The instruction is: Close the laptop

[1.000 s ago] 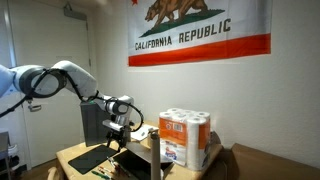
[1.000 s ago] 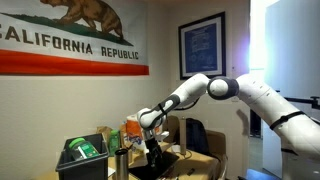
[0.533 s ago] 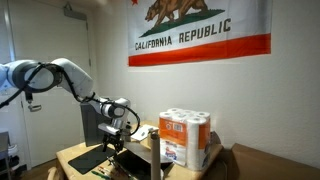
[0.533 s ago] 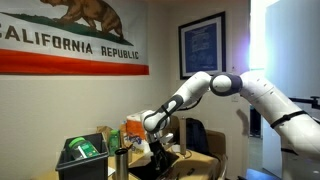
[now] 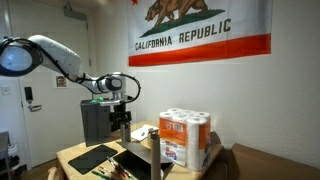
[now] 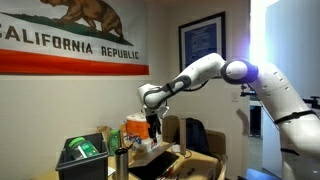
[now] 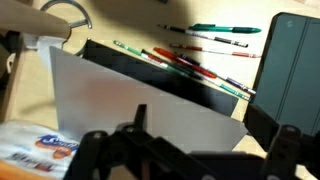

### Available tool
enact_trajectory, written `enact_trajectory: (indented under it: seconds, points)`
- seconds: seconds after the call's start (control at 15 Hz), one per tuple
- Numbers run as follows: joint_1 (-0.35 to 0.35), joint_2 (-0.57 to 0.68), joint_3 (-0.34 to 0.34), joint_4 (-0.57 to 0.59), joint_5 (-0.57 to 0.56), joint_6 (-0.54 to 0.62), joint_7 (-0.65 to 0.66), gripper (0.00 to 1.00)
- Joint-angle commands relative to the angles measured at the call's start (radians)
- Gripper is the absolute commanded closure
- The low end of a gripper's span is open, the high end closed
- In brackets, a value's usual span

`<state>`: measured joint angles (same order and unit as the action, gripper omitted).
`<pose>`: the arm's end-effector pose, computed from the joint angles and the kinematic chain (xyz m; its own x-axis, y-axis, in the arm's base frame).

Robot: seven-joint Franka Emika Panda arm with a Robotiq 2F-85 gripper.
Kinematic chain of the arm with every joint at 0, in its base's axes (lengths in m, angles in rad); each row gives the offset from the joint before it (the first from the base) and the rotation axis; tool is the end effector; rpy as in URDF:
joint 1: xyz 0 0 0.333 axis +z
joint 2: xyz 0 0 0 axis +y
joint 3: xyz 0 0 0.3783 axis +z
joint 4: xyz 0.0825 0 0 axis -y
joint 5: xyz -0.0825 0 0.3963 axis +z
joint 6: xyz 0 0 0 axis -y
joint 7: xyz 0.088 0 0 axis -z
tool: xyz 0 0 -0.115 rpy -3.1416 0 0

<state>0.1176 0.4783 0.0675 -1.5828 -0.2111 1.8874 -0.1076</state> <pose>0.6957 0.1056 0.3903 0.9194 0.3437 -0.1915 0.3715 -0.9186 0.1347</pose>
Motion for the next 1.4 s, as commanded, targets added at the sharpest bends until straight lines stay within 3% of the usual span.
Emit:
enact_trajectory:
  seconds: [0.0,0.47,0.87,1.33]
  points:
    - [0.008,0.068,-0.029,0.07,-0.061,0.097,0.038,0.0]
    - [0.016,0.266,-0.051,0.117,-0.049,0.297,0.066,0.0]
    - [0.031,0.339,-0.055,0.162,-0.041,0.246,0.064,0.0]
    - [0.028,0.341,-0.039,0.093,-0.011,0.252,0.072,0.0]
